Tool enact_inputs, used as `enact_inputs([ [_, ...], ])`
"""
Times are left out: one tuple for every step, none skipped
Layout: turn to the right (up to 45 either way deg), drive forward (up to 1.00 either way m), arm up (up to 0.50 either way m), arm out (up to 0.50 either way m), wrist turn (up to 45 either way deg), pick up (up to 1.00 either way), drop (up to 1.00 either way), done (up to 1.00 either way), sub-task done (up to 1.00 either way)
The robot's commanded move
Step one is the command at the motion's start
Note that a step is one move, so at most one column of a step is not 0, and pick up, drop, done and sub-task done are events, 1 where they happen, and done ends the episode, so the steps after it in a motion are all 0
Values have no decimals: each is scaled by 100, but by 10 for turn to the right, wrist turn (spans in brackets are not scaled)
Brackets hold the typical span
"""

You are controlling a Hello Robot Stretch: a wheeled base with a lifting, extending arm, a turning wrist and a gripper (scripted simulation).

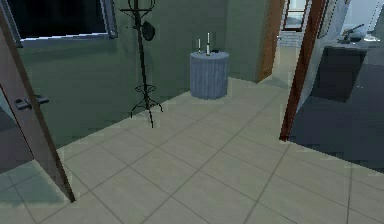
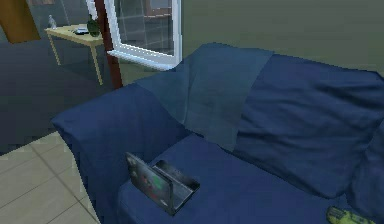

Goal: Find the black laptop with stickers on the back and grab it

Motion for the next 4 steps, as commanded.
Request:
enact_inputs([
  [0,0,0,26,0,0,0,0,0],
  [0,0,0,0,450,0,0,0,0],
  [0,0,0,0,450,0,0,0,0],
  [0,0,0,0,450,0,0,0,0],
])
